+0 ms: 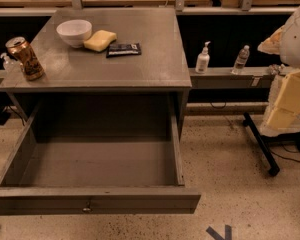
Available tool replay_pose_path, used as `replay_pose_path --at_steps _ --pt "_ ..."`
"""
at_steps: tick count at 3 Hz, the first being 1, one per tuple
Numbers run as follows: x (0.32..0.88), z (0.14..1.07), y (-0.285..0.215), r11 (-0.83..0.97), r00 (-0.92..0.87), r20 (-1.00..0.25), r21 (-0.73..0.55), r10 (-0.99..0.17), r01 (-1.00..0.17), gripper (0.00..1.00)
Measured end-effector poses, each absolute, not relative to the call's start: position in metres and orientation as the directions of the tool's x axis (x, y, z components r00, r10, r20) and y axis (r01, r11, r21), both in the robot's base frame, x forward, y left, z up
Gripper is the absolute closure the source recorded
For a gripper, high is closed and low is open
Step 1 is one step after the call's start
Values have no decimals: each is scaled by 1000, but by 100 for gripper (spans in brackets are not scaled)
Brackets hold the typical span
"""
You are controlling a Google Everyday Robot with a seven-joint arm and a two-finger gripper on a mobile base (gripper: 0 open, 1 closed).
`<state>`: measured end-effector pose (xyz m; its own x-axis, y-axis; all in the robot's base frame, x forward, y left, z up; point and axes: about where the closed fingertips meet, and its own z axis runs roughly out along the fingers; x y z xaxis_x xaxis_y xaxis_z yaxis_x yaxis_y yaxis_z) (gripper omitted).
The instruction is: Close top drawer
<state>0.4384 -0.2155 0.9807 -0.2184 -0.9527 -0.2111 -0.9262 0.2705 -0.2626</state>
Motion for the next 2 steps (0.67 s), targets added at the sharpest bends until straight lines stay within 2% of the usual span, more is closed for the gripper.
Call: replay_pose_path --at_steps 2 --pt "446 963 -208 275 -209 -260 -252 -943 -928 0"
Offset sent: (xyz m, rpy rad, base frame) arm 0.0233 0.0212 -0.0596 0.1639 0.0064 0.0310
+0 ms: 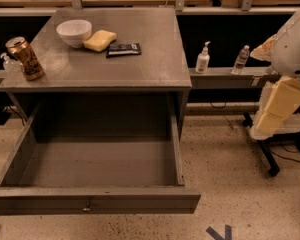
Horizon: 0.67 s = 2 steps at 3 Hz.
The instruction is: Close top drawer
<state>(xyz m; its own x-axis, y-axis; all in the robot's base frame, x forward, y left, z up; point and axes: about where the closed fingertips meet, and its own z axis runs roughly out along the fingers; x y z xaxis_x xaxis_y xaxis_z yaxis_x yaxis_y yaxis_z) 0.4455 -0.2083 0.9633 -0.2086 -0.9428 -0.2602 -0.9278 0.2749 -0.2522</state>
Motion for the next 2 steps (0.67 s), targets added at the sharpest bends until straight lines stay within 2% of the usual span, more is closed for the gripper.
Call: replay_pose_path --at_steps 1,2 --pt "452 934 -180 293 -207 -323 -244 -924 -925 0" --pt "455 875 -126 261 -171 -358 -222 -918 -939 0"
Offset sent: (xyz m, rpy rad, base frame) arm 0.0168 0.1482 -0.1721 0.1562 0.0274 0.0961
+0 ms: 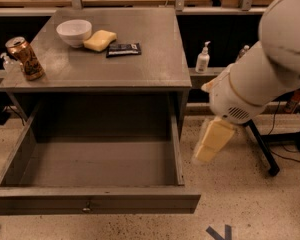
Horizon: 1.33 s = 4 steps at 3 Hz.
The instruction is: Close top drawer
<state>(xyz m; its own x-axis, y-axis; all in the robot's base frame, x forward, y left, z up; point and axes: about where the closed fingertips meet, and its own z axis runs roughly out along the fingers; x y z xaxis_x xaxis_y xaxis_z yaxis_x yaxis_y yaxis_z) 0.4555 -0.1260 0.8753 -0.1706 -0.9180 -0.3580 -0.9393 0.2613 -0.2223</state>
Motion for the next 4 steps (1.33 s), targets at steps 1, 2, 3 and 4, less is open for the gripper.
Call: replay_pose_path --at_steps 1,2,3,4 --pt "457 860 -116 258 -161 -366 -233 -917 -938 0" --pt "458 853 -107 223 -142 -338 -215 -930 -951 0" --pt "453 805 -62 132 -69 -287 -205 -955 -970 0" --pt "446 759 -35 81 -26 -207 -261 -978 -962 0"
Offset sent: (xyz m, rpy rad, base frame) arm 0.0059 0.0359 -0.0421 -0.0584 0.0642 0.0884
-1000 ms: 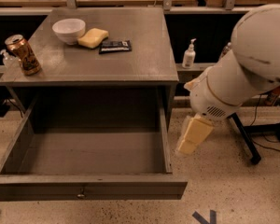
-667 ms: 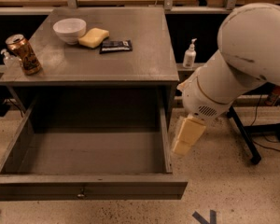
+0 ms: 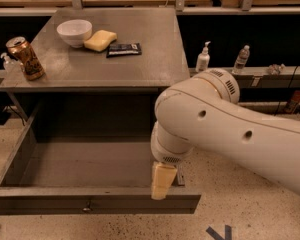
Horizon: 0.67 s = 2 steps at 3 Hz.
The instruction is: Close top drawer
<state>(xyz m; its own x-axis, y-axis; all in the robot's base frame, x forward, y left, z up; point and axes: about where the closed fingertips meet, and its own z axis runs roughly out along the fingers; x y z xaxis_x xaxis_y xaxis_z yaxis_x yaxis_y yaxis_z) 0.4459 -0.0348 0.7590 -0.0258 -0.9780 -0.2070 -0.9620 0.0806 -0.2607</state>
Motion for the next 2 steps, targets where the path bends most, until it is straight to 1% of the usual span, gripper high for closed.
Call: replay_pose_path --at_steps 2 --pt "446 764 -37 83 -28 -212 -257 -977 -963 0"
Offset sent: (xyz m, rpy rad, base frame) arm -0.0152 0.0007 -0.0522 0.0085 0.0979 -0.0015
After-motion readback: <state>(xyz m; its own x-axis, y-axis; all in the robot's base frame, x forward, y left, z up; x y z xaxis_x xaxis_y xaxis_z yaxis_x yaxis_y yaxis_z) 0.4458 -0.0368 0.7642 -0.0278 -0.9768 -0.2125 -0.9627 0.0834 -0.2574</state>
